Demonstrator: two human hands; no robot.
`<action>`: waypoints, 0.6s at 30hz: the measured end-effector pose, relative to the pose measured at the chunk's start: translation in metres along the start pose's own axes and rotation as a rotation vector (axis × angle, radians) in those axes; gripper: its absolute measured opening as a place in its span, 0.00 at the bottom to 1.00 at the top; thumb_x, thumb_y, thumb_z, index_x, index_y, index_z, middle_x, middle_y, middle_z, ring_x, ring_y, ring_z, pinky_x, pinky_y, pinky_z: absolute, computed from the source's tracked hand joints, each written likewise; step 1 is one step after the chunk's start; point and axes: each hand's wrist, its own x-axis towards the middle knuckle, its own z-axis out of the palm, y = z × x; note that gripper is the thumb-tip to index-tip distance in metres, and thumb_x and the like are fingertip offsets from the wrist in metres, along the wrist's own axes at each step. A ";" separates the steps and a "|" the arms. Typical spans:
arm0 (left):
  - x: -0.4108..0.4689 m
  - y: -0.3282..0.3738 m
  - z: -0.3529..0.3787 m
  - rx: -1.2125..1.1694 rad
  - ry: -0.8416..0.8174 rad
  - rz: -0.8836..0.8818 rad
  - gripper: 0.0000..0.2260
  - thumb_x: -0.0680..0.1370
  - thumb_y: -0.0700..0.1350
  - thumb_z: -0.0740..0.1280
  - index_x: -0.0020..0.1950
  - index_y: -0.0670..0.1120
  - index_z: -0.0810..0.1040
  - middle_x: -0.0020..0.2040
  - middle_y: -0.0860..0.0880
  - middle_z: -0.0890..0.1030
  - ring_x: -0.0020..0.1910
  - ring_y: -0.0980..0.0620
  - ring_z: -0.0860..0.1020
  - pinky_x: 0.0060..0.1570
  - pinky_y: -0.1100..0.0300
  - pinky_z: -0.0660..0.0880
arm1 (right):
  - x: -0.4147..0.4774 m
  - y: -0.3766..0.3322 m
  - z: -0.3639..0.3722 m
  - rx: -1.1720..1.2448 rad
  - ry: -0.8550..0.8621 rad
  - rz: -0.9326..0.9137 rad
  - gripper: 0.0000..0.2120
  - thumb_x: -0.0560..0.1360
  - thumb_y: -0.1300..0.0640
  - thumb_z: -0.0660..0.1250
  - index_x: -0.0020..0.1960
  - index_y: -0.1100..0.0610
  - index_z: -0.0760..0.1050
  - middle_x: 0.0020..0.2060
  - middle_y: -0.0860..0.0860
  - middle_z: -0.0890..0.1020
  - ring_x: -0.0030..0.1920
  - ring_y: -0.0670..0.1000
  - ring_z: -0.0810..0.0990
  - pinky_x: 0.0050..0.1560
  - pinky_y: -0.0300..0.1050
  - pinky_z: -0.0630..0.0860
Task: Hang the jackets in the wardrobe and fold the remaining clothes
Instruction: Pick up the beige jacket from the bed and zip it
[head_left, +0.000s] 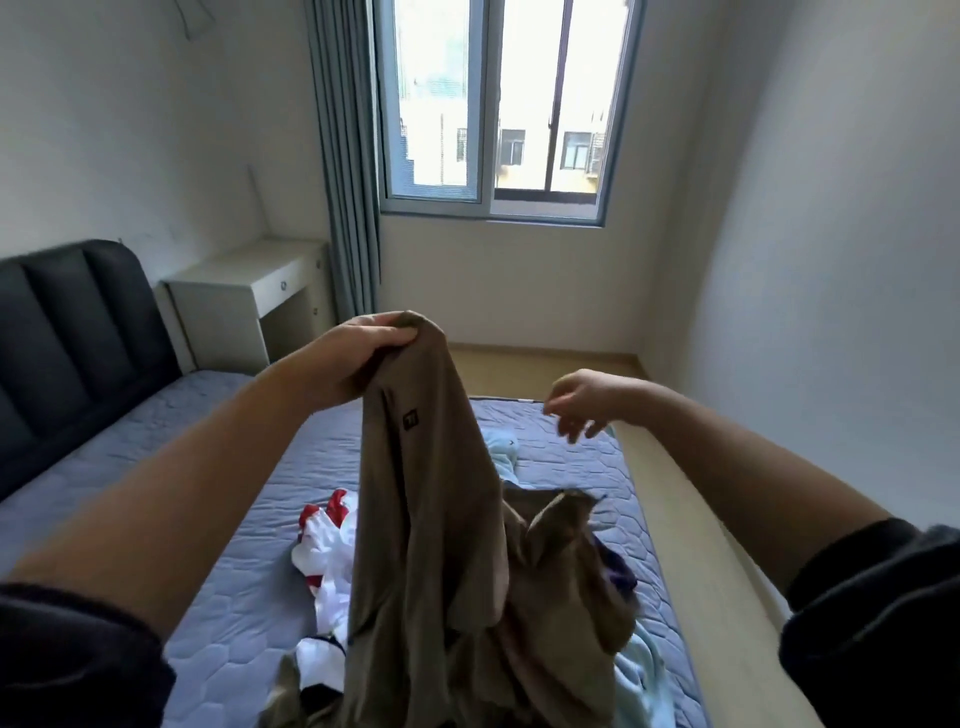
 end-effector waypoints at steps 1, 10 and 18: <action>0.000 0.005 0.005 0.039 -0.033 0.002 0.10 0.79 0.38 0.62 0.48 0.45 0.83 0.43 0.46 0.84 0.40 0.52 0.81 0.42 0.63 0.79 | -0.001 -0.011 0.001 0.179 -0.099 -0.025 0.13 0.80 0.53 0.62 0.59 0.60 0.75 0.38 0.54 0.84 0.36 0.51 0.82 0.36 0.41 0.79; -0.007 -0.004 0.026 0.295 -0.281 -0.070 0.10 0.78 0.34 0.62 0.57 0.38 0.80 0.49 0.42 0.82 0.47 0.47 0.80 0.49 0.57 0.79 | 0.010 -0.072 0.046 0.460 -0.576 0.060 0.21 0.80 0.40 0.53 0.48 0.56 0.75 0.41 0.56 0.80 0.35 0.53 0.79 0.36 0.42 0.79; -0.024 -0.008 0.020 0.344 -0.384 -0.131 0.10 0.78 0.34 0.62 0.57 0.40 0.80 0.49 0.44 0.83 0.46 0.50 0.81 0.45 0.61 0.80 | 0.026 -0.074 0.081 0.343 -0.524 0.208 0.13 0.80 0.62 0.54 0.39 0.58 0.71 0.26 0.48 0.79 0.27 0.42 0.78 0.32 0.31 0.71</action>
